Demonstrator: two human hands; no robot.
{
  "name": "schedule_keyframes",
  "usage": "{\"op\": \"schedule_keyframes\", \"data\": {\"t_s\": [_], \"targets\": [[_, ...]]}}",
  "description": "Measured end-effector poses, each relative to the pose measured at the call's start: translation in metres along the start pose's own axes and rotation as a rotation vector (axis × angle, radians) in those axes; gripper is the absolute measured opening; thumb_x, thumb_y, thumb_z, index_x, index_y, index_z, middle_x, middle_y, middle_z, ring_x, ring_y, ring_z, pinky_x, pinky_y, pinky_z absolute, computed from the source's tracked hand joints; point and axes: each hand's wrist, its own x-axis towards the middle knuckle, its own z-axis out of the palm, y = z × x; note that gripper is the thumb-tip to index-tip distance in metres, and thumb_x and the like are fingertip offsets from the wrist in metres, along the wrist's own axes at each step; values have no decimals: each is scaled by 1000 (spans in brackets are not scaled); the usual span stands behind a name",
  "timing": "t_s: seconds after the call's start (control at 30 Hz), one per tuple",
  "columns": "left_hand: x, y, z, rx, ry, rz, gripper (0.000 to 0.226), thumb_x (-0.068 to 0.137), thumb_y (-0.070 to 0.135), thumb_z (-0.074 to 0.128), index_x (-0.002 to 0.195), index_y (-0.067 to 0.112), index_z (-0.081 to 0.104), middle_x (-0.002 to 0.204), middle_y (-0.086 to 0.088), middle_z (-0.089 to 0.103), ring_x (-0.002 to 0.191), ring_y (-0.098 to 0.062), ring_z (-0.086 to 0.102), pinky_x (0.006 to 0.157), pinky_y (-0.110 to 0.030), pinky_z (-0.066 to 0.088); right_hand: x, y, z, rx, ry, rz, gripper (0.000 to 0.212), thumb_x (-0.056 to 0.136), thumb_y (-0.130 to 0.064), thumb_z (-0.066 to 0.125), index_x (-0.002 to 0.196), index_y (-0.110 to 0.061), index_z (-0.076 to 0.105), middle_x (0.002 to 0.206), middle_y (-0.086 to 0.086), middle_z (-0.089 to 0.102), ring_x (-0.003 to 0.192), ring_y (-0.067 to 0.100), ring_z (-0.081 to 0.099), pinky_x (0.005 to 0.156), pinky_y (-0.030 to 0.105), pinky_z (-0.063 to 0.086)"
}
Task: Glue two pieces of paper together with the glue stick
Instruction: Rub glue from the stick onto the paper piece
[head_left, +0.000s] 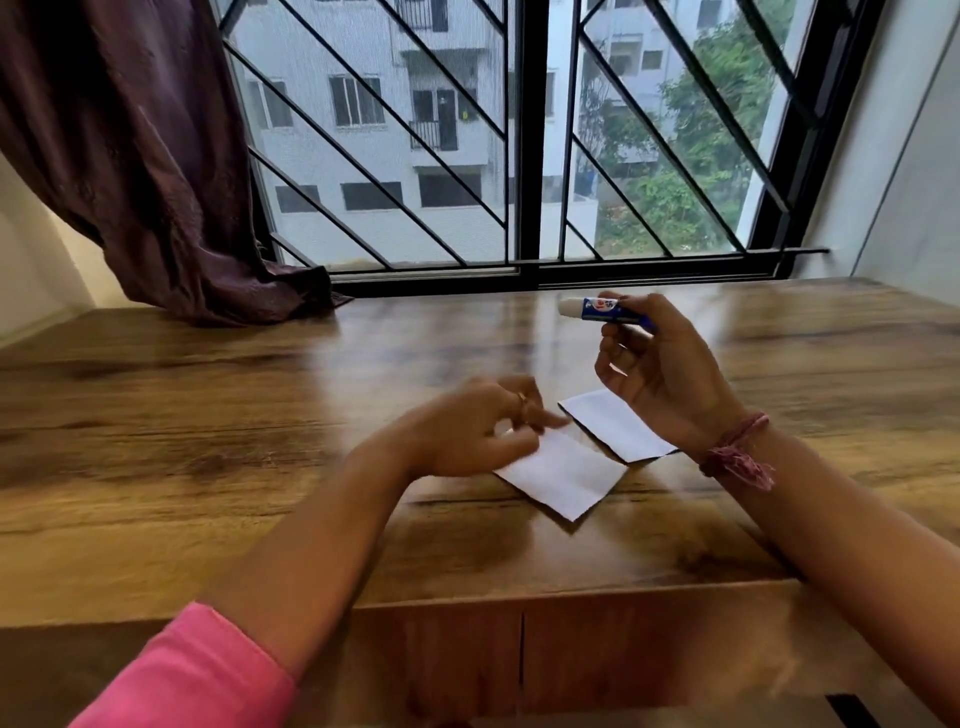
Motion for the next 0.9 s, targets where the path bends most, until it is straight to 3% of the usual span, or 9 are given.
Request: {"op": "schedule_keyframes", "data": {"t_s": [0.07,0.17,0.3,0.4,0.5,0.7,0.9], "targets": [[-3,-13,-9,-12,103,-22,33,88,16,50,116,17,68,91,7,62,83,-10,62,72,-19,49,-6,-3,-4,45,8,30,22,88,-26,57,97,-12,71,65,-1,60,57,8,57,58,22,52],[-9,-34,-20,17,151,-114,30,88,4,54,108,20,71,88,9,70,78,0,62,64,-10,42,-18,0,-12,71,0,78,20,84,-27,62,96,-13,69,65,0,61,58,8,58,64,26,55],[-11,-44,-21,-22,88,-229,23,90,14,57,106,26,70,92,9,70,73,3,61,64,-9,45,-30,10,-12,-3,-73,145,18,70,-17,72,87,-13,74,65,-1,59,56,6,58,67,29,57],[-13,-44,-20,-106,0,-270,18,90,16,59,103,21,71,68,21,65,56,5,56,54,-8,42,-32,19,-4,-144,-108,143,15,67,-17,75,82,-13,76,63,-2,57,54,6,56,68,29,57],[-13,-47,-20,-146,-27,-291,15,91,19,59,100,21,71,53,24,57,47,5,48,48,-6,34,-32,30,5,-281,-139,108,7,80,-18,70,78,-13,74,64,0,59,56,7,57,75,33,59],[-14,-53,-20,-234,-53,-350,19,84,34,69,93,18,66,55,14,52,49,-1,43,49,-15,34,-43,42,7,-476,-215,152,11,85,-17,66,84,-10,74,65,3,59,58,11,57,79,33,56],[-12,-53,-17,-259,-88,-340,31,71,49,76,78,22,62,56,10,49,49,-3,42,47,-15,34,-59,32,-3,-492,-288,197,16,67,-25,72,79,-16,77,70,3,64,63,9,60,80,33,58]]}}
